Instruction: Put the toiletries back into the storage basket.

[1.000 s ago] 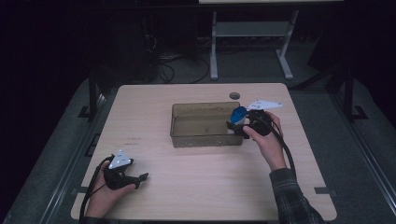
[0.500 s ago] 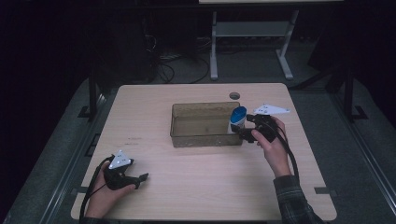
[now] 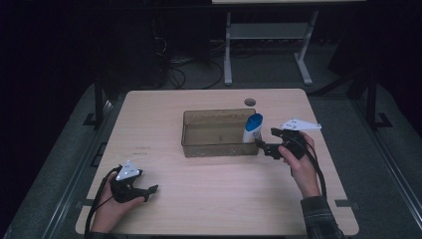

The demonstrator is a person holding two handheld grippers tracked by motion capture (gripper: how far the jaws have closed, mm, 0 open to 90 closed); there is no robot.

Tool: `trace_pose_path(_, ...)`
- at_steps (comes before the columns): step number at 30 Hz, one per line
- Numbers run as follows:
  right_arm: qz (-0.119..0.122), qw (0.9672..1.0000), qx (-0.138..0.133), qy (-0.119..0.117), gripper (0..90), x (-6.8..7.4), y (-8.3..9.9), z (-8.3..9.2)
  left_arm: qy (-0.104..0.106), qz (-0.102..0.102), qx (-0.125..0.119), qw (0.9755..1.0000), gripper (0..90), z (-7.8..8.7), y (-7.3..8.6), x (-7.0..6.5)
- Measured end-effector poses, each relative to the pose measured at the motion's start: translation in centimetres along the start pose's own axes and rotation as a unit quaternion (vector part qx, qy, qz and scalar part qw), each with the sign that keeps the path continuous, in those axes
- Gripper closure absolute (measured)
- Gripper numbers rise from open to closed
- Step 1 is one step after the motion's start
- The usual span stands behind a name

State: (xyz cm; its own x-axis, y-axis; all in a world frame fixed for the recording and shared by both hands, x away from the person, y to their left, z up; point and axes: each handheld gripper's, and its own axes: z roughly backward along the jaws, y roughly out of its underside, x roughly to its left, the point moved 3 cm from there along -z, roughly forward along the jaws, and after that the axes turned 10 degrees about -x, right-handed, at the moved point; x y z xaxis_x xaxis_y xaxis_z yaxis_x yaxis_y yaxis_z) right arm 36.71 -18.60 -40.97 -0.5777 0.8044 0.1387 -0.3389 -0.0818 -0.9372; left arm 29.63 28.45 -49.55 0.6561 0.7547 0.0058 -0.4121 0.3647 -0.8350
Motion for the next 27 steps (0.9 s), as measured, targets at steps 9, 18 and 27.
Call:
trace_pose_path(9,-0.003,1.0,0.002,0.002,21.3,-0.2,1.0,1.5,0.0,0.0,-0.001,1.0,13.3,0.0,0.0,0.0)
trace_pose_path(18,-0.002,0.9999,0.009,0.005,21.3,-0.3,2.2,3.2,0.001,-0.001,0.0,1.0,13.3,0.0,0.0,0.0)
trace_pose_path(27,-0.005,0.9998,0.017,0.011,21.3,-0.5,3.6,4.9,0.001,-0.001,0.0,1.0,13.3,0.0,0.0,0.0)
